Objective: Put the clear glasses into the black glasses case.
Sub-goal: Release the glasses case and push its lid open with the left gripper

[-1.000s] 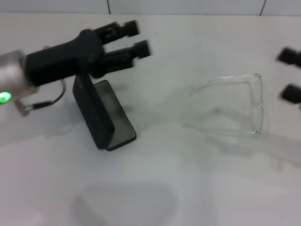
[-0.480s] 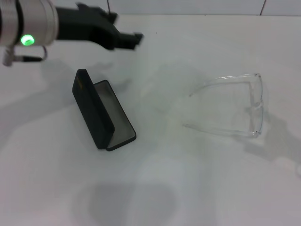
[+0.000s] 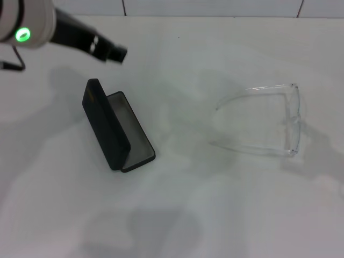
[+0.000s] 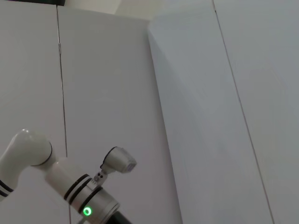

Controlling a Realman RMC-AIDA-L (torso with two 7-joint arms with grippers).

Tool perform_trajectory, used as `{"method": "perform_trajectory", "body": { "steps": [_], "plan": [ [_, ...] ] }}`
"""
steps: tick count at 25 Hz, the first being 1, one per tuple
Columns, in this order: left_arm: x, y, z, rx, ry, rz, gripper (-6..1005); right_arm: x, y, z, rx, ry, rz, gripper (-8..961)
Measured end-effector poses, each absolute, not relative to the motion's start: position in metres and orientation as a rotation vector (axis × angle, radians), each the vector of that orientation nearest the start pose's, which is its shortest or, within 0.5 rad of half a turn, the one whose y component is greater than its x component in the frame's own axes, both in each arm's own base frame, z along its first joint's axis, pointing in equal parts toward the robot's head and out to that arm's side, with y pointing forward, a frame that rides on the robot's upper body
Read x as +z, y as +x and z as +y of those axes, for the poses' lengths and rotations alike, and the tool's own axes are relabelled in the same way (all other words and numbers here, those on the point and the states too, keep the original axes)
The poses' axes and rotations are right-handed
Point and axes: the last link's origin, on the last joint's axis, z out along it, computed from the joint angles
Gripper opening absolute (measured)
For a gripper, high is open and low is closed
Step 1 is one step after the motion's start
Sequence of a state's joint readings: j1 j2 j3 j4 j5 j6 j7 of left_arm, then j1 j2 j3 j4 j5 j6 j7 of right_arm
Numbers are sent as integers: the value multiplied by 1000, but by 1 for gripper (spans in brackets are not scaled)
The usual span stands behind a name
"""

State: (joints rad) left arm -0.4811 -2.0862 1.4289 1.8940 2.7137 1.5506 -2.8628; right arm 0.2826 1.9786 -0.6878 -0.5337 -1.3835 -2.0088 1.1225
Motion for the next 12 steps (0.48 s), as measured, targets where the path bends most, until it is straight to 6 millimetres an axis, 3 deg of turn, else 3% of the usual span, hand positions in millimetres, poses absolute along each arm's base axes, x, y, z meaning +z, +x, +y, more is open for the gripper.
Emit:
{"method": "perform_trajectory", "body": {
  "steps": [12],
  "plan": [
    [37,-131,332,383,-2238,-972,683,85,282,251,1399,-2304,237,871]
  ]
}}
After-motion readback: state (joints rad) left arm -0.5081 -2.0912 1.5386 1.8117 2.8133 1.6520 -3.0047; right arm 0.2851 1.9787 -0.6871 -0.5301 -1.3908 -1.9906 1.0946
